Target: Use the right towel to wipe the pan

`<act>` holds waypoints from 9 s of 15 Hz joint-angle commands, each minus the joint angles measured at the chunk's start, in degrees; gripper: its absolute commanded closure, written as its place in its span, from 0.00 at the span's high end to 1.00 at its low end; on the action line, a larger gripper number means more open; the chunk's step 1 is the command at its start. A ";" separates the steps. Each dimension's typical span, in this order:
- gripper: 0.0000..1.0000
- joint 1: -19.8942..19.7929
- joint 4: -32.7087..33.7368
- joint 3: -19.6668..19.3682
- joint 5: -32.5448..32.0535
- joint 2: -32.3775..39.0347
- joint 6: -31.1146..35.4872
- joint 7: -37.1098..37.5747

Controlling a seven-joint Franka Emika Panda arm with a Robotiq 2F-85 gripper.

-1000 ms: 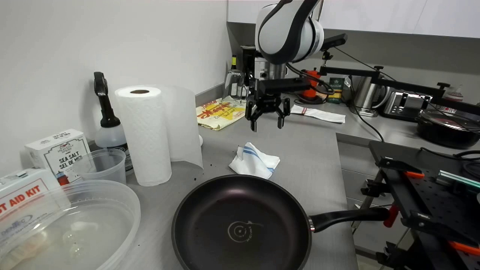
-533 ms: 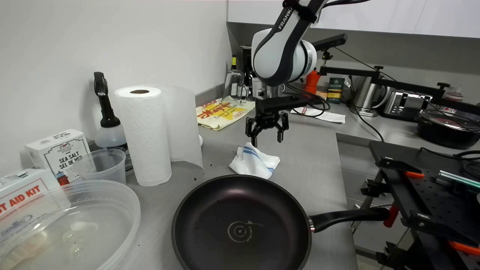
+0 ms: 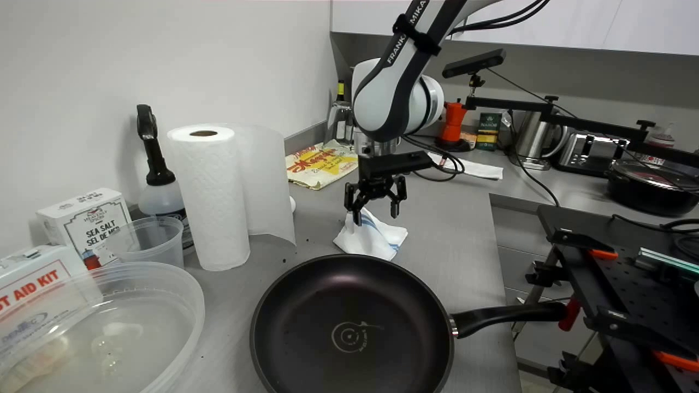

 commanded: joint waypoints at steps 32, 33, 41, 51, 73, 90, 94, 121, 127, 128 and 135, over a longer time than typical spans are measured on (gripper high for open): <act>0.04 -0.55 13.48 -1.61 1.50 12.06 -3.89 -2.83; 0.04 -0.28 13.46 -1.89 1.20 11.68 -4.66 -2.71; 0.04 -2.61 10.15 -0.59 0.57 1.37 -10.39 -11.69; 0.04 0.28 -4.28 1.50 -1.99 -18.70 -16.77 -22.37; 0.04 15.58 -26.17 5.07 -15.70 -26.13 1.42 -7.94; 0.04 23.92 -17.27 -3.68 -16.17 -8.53 11.95 -0.18; 0.04 25.21 -15.09 -5.83 -15.38 -5.31 12.33 1.39; 0.04 25.23 -10.70 -4.92 -9.14 1.54 9.23 4.59; 0.04 24.16 -10.79 -1.80 -5.99 1.39 7.89 3.79; 0.04 24.01 -10.80 -1.13 -5.63 1.27 7.59 3.64; 0.04 23.04 -10.89 4.63 -2.84 0.04 5.94 2.52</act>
